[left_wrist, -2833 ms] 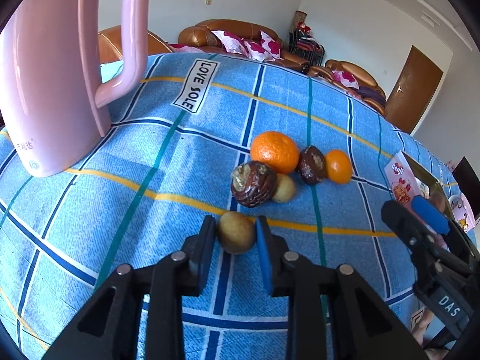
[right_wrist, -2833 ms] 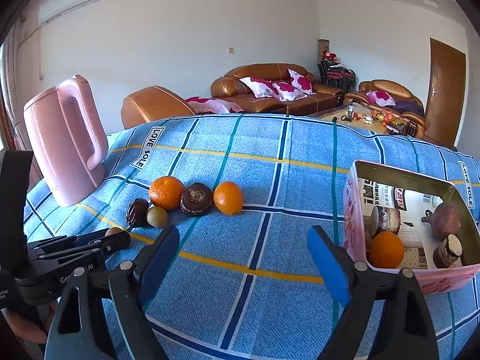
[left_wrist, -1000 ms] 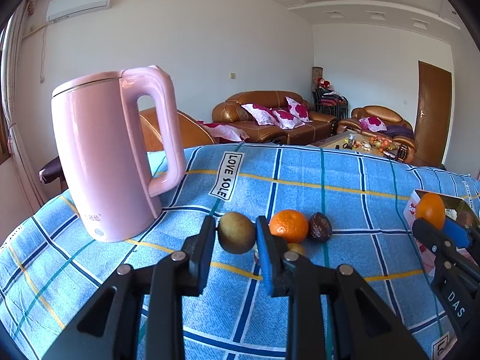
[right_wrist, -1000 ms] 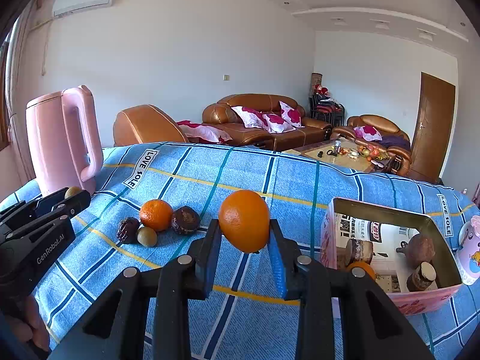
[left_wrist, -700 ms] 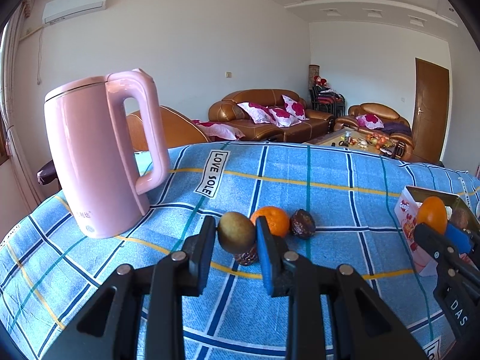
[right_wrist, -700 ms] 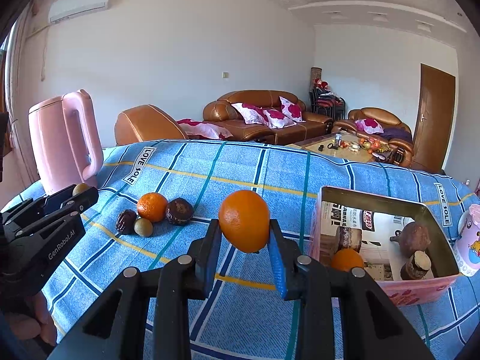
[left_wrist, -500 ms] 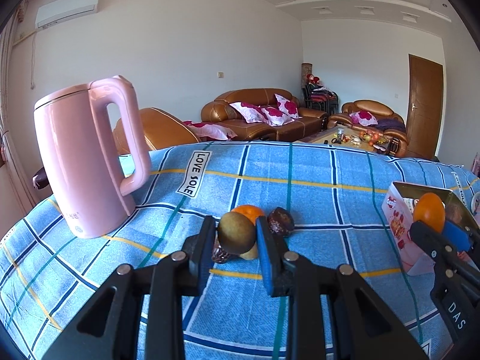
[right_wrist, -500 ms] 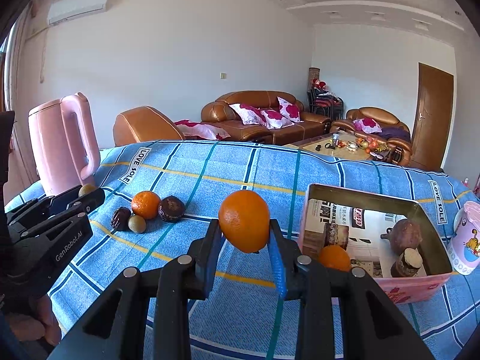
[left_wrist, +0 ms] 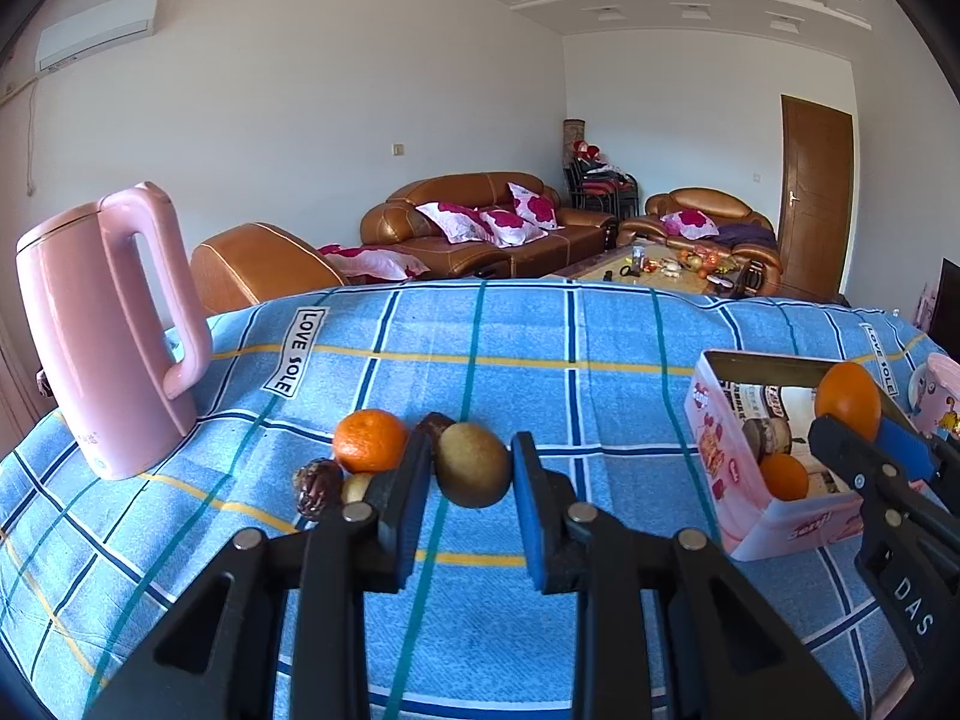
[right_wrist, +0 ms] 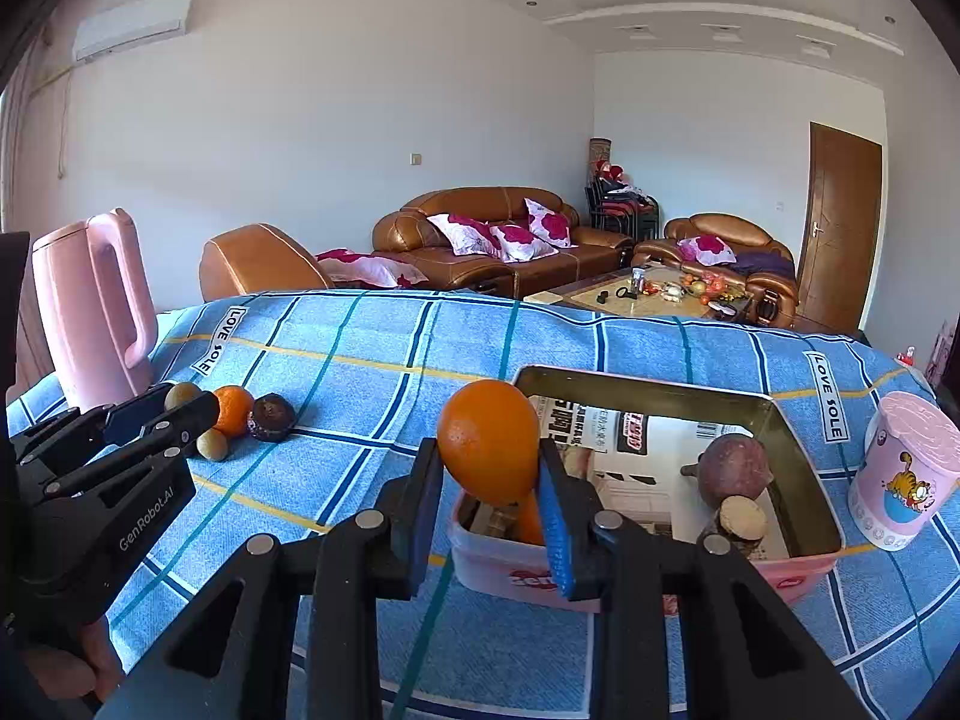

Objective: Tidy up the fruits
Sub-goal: 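Carry the kiwi with the left tool while the right tool carries the orange over the tin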

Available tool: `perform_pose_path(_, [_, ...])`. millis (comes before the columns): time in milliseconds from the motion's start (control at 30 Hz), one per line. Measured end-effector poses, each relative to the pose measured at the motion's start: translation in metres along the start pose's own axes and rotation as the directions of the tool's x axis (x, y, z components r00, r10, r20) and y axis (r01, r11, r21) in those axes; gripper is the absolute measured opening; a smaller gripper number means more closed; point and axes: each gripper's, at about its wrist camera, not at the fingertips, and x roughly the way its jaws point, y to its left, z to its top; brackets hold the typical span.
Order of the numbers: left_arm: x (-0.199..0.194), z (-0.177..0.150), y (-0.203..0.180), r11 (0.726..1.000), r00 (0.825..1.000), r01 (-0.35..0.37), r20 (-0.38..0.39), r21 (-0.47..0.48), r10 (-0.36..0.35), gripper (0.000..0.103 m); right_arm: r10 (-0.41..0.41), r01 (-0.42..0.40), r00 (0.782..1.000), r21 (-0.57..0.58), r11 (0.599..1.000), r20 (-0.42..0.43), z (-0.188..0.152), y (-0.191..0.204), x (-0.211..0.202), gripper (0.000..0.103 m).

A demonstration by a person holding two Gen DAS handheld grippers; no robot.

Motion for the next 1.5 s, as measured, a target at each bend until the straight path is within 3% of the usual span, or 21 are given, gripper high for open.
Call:
perform_pose_path(567, [0.004, 0.009, -0.067, 0.994, 0.995, 0.095, 0.017, 0.059, -0.096, 0.029, -0.108, 0.105, 0.994, 0.084, 0.991, 0.031, 0.007, -0.084, -0.008, 0.033])
perform_pose_path(1000, [0.014, 0.019, -0.139, 0.968, 0.972, 0.233, -0.028, 0.097, -0.231, 0.029, -0.226, 0.225, 0.974, 0.167, 0.96, -0.012, 0.01, -0.157, 0.003, 0.033])
perform_pose_path(1233, [0.027, 0.023, -0.178, 0.951, 0.958, 0.281, -0.097, 0.127, -0.271, 0.029, -0.231, 0.239, 0.97, 0.137, 0.961, -0.072, 0.007, -0.165, 0.019, 0.033])
perform_pose_path(1500, [0.042, 0.023, -0.183, 0.952, 0.95, 0.285, -0.166, 0.111, -0.265, 0.029, -0.169, 0.18, 0.978, 0.085, 0.98, -0.125, 0.004, -0.152, 0.032, 0.033])
